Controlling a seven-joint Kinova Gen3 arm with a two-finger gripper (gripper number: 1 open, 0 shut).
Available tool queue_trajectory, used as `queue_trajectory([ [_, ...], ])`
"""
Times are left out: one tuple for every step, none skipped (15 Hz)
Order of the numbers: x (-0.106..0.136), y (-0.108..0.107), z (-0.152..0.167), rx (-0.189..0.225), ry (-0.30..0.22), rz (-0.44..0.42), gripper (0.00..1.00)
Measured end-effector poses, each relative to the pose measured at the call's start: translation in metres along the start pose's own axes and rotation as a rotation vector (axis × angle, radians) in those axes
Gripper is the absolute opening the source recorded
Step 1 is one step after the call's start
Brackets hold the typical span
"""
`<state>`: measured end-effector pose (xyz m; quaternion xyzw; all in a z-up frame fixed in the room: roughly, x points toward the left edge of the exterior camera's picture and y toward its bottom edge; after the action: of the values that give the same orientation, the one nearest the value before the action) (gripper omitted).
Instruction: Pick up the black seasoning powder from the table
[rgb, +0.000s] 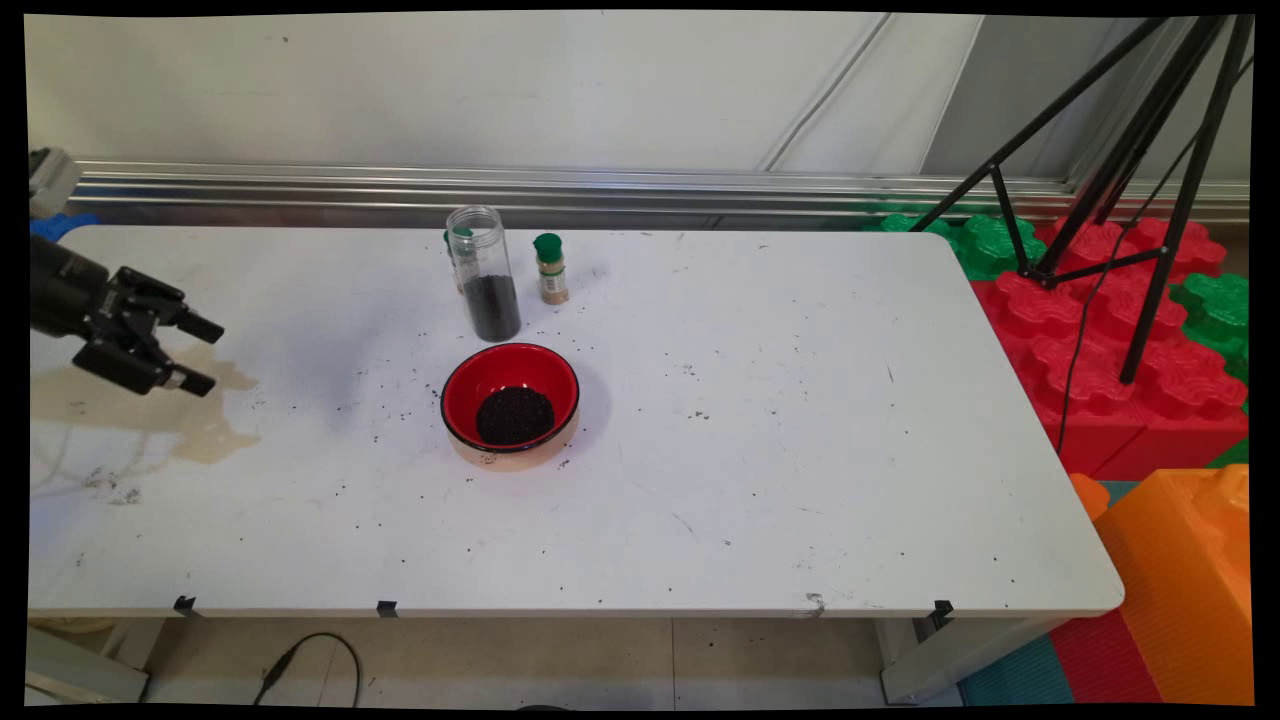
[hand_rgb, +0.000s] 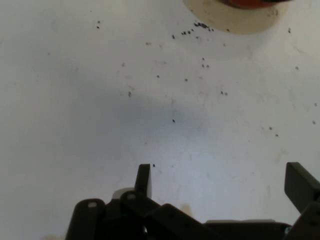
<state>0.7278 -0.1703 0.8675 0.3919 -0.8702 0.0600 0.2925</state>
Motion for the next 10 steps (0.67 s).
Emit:
queue_trajectory([
  [0.003,0.0,0.001,0.005,0.001,-0.009,1.0],
  [0.006,0.0,0.001,0.011,0.004,-0.022,1.0],
  [0.011,-0.001,0.003,0.019,0.007,-0.036,1.0],
  [0.017,-0.001,0.005,0.026,0.012,-0.05,1.0],
  [0.021,-0.002,0.006,0.033,0.016,-0.06,1.0],
  [0.024,-0.002,0.008,0.037,0.019,-0.067,1.0],
  [0.029,-0.003,0.009,0.044,0.023,-0.076,1.0],
  [0.034,-0.003,0.012,0.051,0.029,-0.086,1.0],
  [0.04,-0.004,0.015,0.06,0.035,-0.095,1.0],
  [0.044,-0.005,0.017,0.065,0.04,-0.101,1.0],
])
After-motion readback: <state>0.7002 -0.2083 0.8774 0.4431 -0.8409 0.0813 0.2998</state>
